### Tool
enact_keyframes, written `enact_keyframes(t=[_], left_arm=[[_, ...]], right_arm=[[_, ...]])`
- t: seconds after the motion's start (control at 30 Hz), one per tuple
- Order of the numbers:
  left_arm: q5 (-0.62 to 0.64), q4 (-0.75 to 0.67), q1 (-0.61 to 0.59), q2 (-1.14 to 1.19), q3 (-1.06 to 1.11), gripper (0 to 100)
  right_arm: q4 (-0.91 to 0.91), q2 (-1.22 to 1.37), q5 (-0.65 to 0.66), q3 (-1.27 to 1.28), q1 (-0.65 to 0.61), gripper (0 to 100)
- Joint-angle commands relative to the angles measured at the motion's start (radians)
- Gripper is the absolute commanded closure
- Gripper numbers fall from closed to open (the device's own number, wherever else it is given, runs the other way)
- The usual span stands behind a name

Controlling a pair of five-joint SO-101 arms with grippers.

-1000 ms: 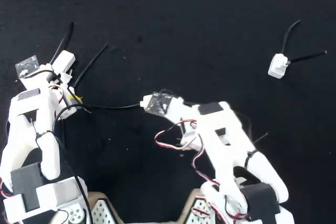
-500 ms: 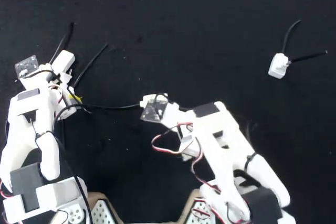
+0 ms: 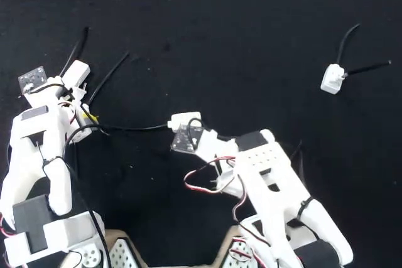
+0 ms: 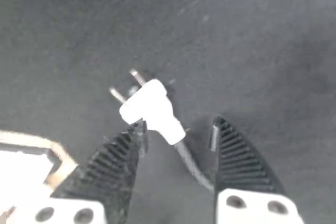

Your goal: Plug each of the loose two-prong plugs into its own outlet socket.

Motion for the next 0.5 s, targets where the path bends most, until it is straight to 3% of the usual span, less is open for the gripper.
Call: enact_keyframes(t=[0.0,0.2,0.3,0.47], left_arm=[[0.012,0.002,-0.008,-0.025,-0.016,69],[0.012,0.000,-0.008,-0.025,-0.016,69],[0.012,-0.002,-0.008,-0.025,-0.016,69],[0.012,0.000,-0.008,-0.025,-0.016,69]], right_arm=[[0.054,-0.054,-0.011,-0.039,-0.014,79.7],[0.081,-0.194,0.012,-0.010,-0.031,79.6],[0.097,-0.259,0.081,0.081,-0.104,79.5],[-0.068,-0.341,0.089,0.248,-0.144,79.6]])
